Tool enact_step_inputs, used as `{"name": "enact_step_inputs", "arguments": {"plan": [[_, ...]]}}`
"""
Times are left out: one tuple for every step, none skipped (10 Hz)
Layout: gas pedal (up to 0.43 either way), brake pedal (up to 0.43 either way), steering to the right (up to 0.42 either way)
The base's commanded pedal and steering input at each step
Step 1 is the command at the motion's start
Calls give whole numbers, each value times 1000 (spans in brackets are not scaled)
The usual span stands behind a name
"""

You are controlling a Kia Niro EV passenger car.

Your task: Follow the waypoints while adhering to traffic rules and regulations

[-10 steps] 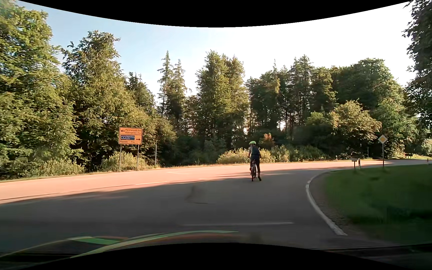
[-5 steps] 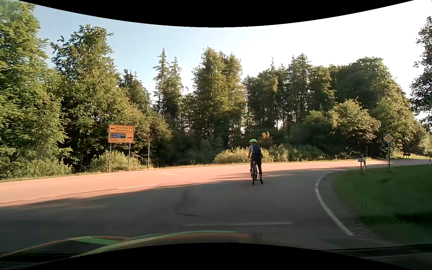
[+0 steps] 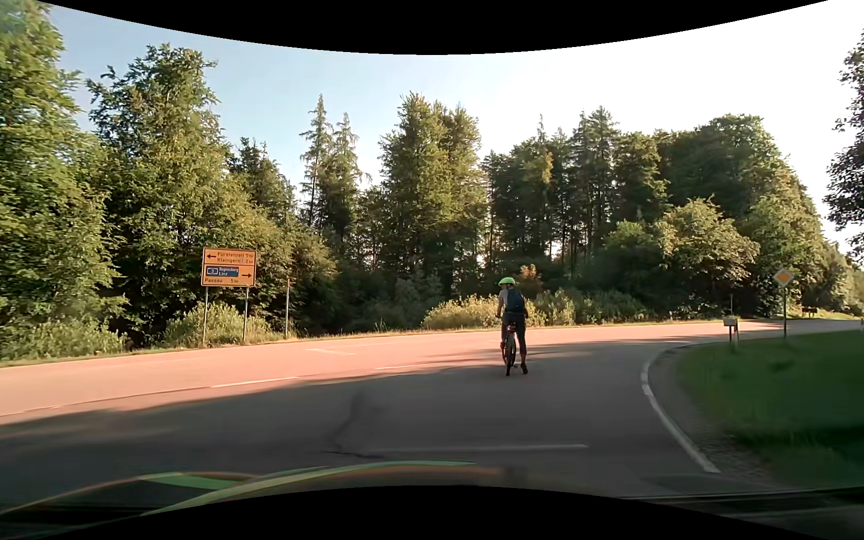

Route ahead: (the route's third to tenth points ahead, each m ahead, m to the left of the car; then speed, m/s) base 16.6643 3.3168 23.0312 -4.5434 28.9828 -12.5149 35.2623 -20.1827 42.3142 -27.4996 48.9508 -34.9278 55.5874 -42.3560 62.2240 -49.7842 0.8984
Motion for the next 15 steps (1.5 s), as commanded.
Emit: {"name": "enact_step_inputs", "arguments": {"plan": [[0, 232, 70], [0, 232, 70], [0, 226, 70], [0, 220, 70], [0, 213, 70], [0, 220, 71], [0, 220, 71], [0, 220, 73], [0, 220, 75], [0, 220, 76], [0, 220, 78], [0, 220, 78], [0, 226, 78], [0, 232, 78], [0, 232, 78]]}}
